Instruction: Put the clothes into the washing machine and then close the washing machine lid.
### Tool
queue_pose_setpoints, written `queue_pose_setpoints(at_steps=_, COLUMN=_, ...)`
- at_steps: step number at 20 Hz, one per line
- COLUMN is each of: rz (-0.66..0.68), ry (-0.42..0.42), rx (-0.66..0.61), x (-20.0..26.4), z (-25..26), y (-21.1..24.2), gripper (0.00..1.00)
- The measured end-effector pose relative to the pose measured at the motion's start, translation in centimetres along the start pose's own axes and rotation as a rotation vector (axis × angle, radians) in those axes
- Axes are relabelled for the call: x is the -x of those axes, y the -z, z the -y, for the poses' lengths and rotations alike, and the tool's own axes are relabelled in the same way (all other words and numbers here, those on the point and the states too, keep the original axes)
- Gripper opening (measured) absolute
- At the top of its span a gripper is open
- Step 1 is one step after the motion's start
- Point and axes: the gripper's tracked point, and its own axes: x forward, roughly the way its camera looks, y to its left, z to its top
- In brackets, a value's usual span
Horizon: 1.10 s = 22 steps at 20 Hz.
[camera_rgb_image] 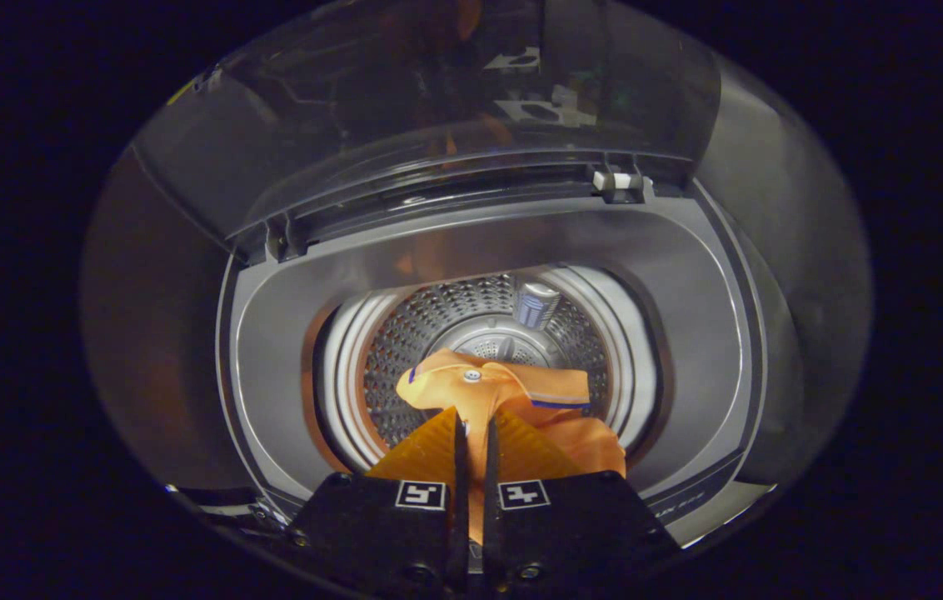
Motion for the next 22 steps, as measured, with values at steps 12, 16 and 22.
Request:
queue_pose_setpoints(at_steps=12, rz=0.239, ry=0.049, rx=0.194, x=3.1, z=-0.3, y=-2.4, gripper=0.5)
queue_pose_setpoints(at_steps=16, rz=0.333, ry=0.075, rx=0.272, x=5.3, z=-0.5, y=-3.4, gripper=0.5)
queue_pose_setpoints(at_steps=22, rz=0.493, ry=0.088, rx=0.364, x=9.8, z=-1.2, y=-5.9, gripper=0.51)
